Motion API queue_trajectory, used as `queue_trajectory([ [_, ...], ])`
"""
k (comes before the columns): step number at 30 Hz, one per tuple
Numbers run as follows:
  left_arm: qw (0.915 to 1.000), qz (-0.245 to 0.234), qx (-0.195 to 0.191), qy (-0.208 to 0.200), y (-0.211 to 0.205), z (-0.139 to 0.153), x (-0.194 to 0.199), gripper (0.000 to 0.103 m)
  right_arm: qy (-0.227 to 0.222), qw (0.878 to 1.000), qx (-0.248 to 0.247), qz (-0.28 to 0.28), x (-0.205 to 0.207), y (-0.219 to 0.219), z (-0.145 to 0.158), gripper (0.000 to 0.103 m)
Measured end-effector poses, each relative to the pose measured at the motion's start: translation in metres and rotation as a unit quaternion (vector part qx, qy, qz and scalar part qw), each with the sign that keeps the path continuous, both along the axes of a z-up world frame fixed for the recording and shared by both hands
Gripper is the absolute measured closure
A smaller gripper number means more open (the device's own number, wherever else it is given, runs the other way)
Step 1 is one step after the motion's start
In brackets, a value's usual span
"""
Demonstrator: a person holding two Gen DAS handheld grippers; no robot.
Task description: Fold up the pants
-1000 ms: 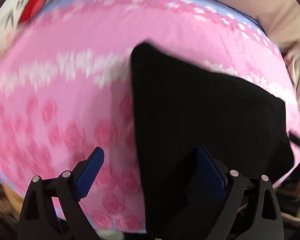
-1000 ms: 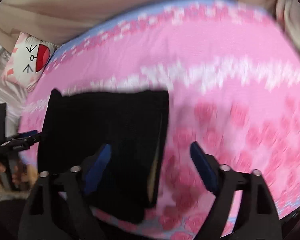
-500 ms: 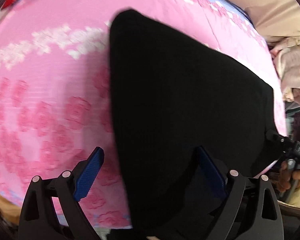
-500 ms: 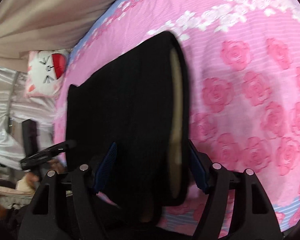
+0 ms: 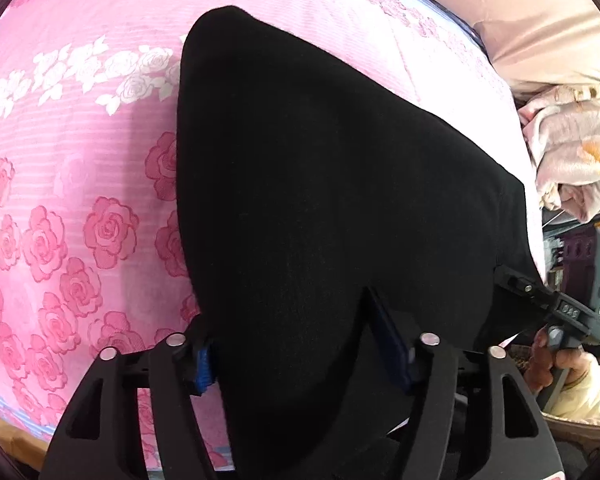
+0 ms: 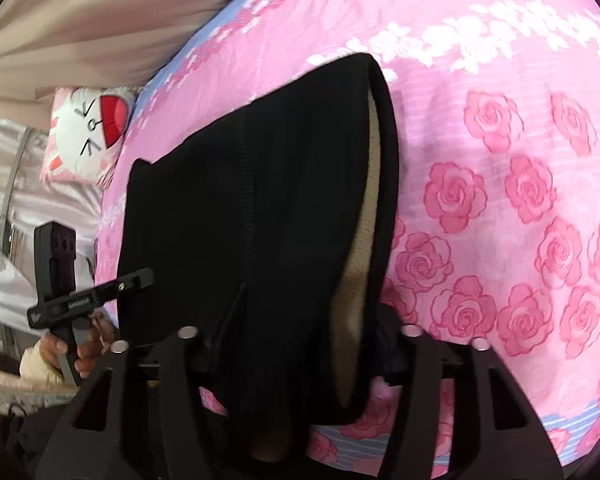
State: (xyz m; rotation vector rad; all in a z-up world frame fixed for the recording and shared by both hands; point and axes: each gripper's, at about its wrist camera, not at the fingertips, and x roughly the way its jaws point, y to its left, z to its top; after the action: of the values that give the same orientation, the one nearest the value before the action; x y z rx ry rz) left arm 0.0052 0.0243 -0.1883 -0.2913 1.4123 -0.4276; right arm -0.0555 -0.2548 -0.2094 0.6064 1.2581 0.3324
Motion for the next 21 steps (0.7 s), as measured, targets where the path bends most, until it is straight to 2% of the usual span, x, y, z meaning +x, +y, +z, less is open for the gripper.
queue_trajectory([
  [1, 1.0, 0.0, -0.004, 0.002, -0.001, 0.0, 0.0, 0.036, -0.002, 1.0, -0.003, -0.002, 0.0, 0.001, 0.0, 0.05],
  [3, 1.0, -0.004, 0.002, -0.002, -0.004, 0.001, 0.0, 0.043, -0.005, 1.0, 0.002, -0.003, -0.001, 0.001, 0.003, 0.063],
  [5, 1.0, -0.001, -0.005, -0.008, -0.004, 0.007, 0.001, 0.06, -0.009, 1.0, 0.001, -0.006, -0.004, -0.002, 0.008, 0.066],
  [6, 0.9999, 0.0, -0.011, -0.008, -0.001, 0.007, -0.001, 0.063, -0.012, 1.0, -0.001, -0.005, -0.005, -0.001, 0.011, 0.067],
  [13, 0.9991, -0.001, -0.039, -0.015, 0.008, 0.022, -0.006, 0.066, -0.024, 1.0, 0.018, -0.005, -0.012, -0.004, 0.031, 0.069],
  [15, 0.9994, -0.004, -0.031, -0.013, 0.008, 0.017, -0.005, 0.065, -0.007, 1.0, 0.012, -0.002, -0.01, -0.006, 0.019, 0.066],
  [16, 0.9996, -0.004, -0.025, -0.008, 0.008, 0.012, -0.005, 0.06, -0.003, 1.0, 0.007, -0.005, -0.009, -0.008, 0.012, 0.063],
  [18, 1.0, 0.004, -0.008, -0.001, 0.005, 0.003, -0.001, 0.046, 0.011, 1.0, -0.007, -0.015, -0.006, -0.009, 0.0, 0.043],
  [20, 0.9999, 0.011, 0.009, 0.004, 0.002, -0.002, 0.0, 0.025, -0.002, 1.0, -0.012, -0.019, -0.004, -0.004, -0.003, 0.04],
  [21, 0.9998, 0.012, 0.017, -0.001, 0.0, -0.003, 0.001, 0.025, -0.005, 1.0, -0.016, -0.014, -0.003, -0.001, -0.003, 0.041],
])
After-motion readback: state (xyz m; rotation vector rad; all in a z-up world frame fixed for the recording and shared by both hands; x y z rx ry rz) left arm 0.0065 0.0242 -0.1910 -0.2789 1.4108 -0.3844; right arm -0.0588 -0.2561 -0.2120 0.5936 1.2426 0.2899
